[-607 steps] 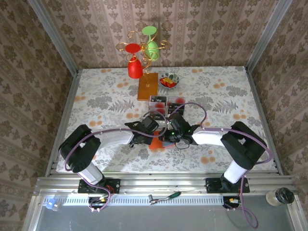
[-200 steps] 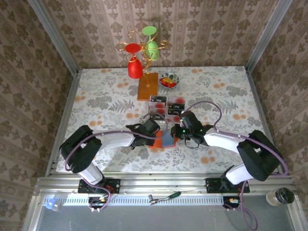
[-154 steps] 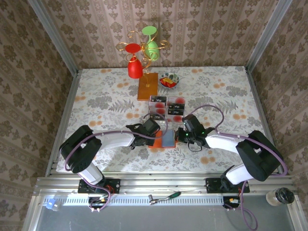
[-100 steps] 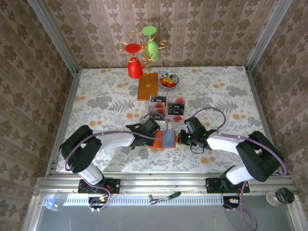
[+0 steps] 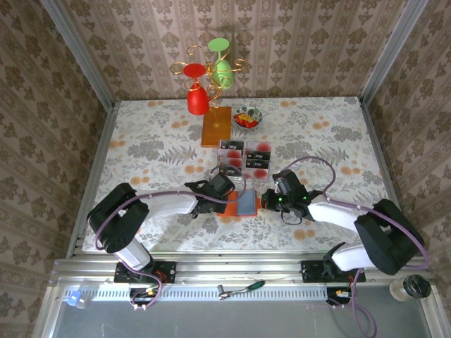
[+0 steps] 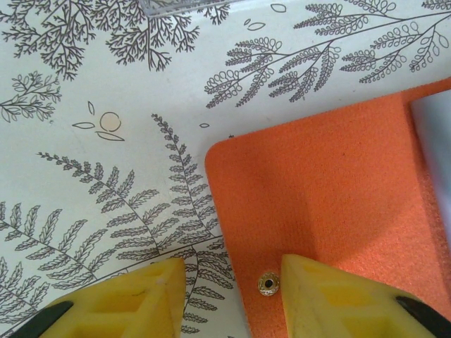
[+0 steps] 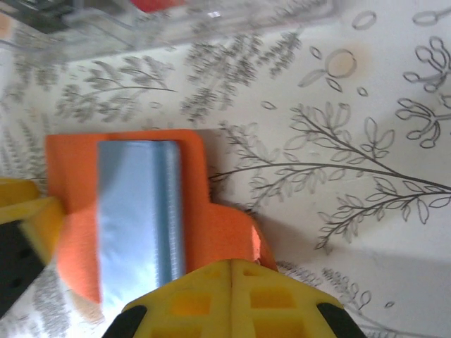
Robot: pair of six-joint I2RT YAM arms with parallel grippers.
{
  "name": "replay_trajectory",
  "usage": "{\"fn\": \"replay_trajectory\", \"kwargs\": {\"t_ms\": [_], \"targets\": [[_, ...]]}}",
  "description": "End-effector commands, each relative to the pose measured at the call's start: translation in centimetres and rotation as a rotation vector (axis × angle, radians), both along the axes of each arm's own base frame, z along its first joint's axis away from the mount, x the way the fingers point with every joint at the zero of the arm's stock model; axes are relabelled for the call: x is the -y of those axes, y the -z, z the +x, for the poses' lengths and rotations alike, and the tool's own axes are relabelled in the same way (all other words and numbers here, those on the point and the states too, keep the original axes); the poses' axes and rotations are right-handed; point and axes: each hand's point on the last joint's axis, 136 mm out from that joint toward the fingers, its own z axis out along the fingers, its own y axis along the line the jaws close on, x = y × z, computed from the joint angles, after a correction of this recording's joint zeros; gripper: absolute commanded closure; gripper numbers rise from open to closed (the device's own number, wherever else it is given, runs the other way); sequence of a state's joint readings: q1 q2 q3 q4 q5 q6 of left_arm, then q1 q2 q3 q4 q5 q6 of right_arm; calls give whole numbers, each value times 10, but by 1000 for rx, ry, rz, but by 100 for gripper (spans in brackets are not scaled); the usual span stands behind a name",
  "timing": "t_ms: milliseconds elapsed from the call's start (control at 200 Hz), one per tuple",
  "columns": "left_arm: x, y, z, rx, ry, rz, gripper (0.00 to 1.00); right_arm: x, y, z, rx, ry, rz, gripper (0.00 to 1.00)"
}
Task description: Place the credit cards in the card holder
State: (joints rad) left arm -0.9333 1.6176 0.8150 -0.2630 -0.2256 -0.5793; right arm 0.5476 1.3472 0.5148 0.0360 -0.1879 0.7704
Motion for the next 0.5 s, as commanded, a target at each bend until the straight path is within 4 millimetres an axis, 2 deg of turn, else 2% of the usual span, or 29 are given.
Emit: {"fn": "replay_trajectory", "kwargs": {"t_ms": [0,155,345,415,495], "targets": [[-9,2,2,-9,1,57,59,-4,-27,6,49,-30,8,100],[-8,1,2,-7,2,57,59,-3,-41,8,75,-31,11,100],[-8,1,2,-8,4,57,59,2,-48,9,101,-10,-10,92],[-7,1,1,-9,5,59,59,2,-48,8,104,-13,-17,83],[-8,1,1,-8,5,59,59,-3,-49,7,106,-32,-22,63]]}}
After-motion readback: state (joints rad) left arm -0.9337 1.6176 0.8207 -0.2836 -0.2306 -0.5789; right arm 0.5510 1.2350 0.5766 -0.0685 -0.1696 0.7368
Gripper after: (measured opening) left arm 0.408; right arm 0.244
